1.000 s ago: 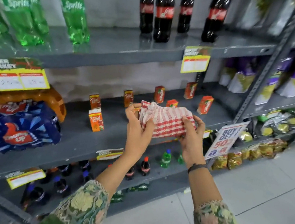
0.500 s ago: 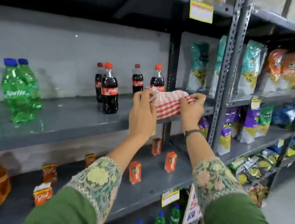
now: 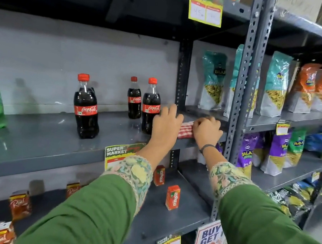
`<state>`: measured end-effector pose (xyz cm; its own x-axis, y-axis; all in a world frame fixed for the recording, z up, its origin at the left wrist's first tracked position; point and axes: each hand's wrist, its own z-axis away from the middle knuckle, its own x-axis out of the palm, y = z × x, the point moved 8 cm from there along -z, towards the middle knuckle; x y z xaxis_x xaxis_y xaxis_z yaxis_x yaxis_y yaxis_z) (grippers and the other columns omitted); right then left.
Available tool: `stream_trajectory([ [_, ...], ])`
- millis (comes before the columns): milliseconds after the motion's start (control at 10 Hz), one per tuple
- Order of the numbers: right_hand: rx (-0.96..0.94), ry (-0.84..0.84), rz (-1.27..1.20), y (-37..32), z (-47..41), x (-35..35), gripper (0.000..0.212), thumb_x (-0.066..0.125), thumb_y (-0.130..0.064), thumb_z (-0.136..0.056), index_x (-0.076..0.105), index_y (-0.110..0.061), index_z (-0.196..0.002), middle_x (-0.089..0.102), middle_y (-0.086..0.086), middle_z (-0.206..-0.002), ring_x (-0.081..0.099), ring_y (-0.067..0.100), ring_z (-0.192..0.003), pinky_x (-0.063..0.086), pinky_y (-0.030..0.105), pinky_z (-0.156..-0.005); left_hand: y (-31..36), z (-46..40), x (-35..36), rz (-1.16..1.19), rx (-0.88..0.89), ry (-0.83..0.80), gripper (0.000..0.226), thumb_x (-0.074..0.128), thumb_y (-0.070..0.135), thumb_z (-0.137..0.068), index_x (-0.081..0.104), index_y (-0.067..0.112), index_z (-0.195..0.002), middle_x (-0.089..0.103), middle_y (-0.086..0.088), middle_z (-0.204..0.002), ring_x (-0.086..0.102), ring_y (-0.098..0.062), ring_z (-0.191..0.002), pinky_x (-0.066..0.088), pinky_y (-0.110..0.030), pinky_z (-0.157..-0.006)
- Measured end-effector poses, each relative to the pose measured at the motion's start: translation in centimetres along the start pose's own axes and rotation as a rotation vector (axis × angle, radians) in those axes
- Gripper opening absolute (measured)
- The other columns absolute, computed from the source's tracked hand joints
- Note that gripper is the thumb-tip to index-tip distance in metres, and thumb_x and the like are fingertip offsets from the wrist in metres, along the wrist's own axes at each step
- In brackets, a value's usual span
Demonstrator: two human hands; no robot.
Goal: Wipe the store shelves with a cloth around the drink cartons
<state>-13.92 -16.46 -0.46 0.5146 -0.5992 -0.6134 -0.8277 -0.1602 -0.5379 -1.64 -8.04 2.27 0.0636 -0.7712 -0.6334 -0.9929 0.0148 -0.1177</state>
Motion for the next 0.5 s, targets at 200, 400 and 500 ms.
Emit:
stream_trajectory([
  [200,-0.484,0.268,0.065,-0.8,2.3,-0.5,0.035,0.039,-0.03,-0.093,0.067,-0.013,-0.08,0.068,0.005,-0.089,0.059,0.028,-0.09,0.035,0.04,-0.083,1.5,0.5,2.0,-0.104,0.183,-0.103,0.026,0.044,0.022,-0.089,0.063,0.01,-0.102,0.067,-0.01,-0.105,0.058,-0.029,-0.101,0.043,-0.039,-0.081],
  [400,-0.498,-0.015,0.038,-0.7,1.6,1.9,0.034,0.034,-0.028,-0.1,0.062,-0.018,-0.114,0.064,-0.001,-0.12,0.054,0.019,-0.117,0.029,0.041,-0.108,1.2,0.7,3.9,-0.153,0.141,-0.203,0.039,0.035,0.03,-0.093,0.06,0.006,-0.112,0.065,-0.012,-0.116,0.057,-0.028,-0.108,0.039,-0.039,-0.09],
  [500,-0.324,0.012,-0.465,-0.5,0.5,-1.5,0.03,0.045,-0.028,-0.097,0.061,-0.02,-0.121,0.064,0.001,-0.125,0.056,0.018,-0.118,0.039,0.046,-0.108,1.2,0.6,2.8,-0.127,0.156,-0.11,0.039,0.037,0.033,-0.092,0.058,0.009,-0.115,0.064,-0.01,-0.116,0.055,-0.027,-0.11,0.039,-0.039,-0.087],
])
